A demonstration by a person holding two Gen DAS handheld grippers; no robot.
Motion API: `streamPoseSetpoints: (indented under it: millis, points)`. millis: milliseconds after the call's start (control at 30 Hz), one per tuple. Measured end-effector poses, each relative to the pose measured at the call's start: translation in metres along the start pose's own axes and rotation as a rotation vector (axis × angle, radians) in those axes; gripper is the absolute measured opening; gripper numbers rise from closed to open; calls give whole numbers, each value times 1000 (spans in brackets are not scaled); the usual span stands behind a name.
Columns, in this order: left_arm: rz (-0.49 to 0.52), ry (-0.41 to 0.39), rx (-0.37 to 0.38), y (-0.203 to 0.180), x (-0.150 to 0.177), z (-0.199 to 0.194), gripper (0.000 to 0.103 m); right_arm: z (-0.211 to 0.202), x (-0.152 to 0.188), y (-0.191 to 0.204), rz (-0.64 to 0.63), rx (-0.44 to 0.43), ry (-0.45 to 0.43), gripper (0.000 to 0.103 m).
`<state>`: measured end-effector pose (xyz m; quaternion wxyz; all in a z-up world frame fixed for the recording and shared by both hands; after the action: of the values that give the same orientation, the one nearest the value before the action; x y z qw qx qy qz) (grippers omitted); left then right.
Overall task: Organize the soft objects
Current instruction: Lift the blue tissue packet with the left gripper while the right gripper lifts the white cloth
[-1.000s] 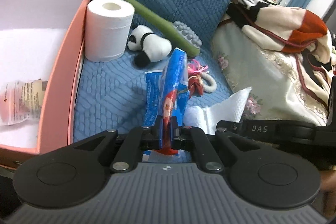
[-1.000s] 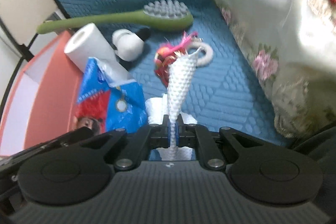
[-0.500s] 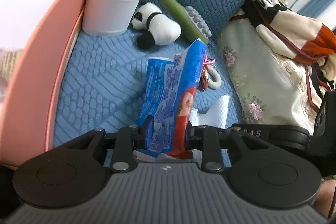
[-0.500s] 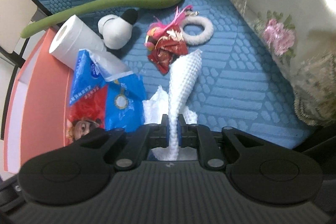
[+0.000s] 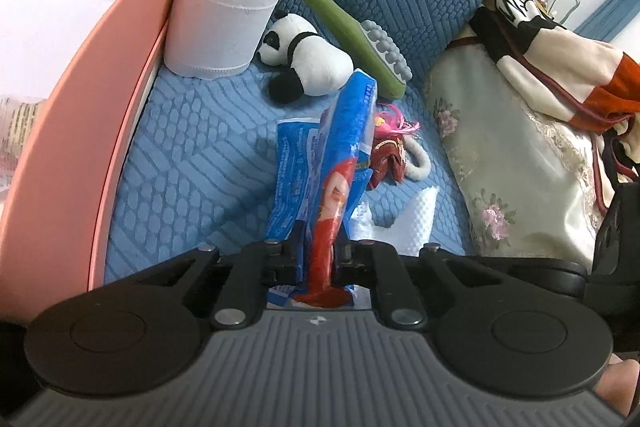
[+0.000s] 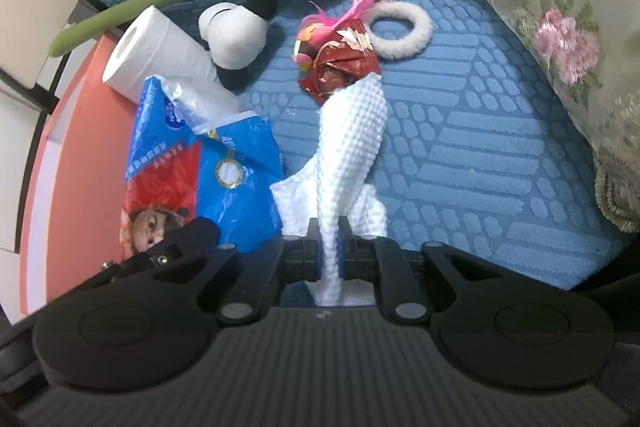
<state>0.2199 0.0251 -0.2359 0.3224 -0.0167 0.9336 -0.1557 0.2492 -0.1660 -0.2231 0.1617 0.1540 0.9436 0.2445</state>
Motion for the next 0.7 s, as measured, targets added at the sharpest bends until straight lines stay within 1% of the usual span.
streamPoseSetpoints:
  millis: [100, 233, 400, 467, 533, 700]
  points:
    - [9, -2, -5, -1, -2, -1, 12, -5, 0, 5, -33, -2, -25, 9]
    - [26, -23, -7, -3, -6, -7, 11, -14, -2, 9, -65, 2, -68, 9]
    - [40, -43, -12, -2, -10, -16, 11, -30, 1, 15, -120, 29, -109, 9]
    - [47, -52, 1, -3, -11, -22, 11, -36, 3, 17, -142, 30, -121, 9]
    - [67, -55, -5, -5, -12, -27, 11, -40, 4, 18, -148, 24, -125, 9]
    - [89, -59, 23, -10, -13, -40, 11, -53, 7, 23, -163, 19, -134, 9]
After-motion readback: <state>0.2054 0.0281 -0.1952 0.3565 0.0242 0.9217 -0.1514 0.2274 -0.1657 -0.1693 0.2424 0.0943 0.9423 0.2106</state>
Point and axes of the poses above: each gripper's, at about its wrist camera, not at the fingertips, and z roughly the way its jaws point, y to its left, x to its underside, the point moved 1 cm from there along z, roughly the way its jaws point, and after that the axes turned 13 degrees about z, right-handed, at the moved point
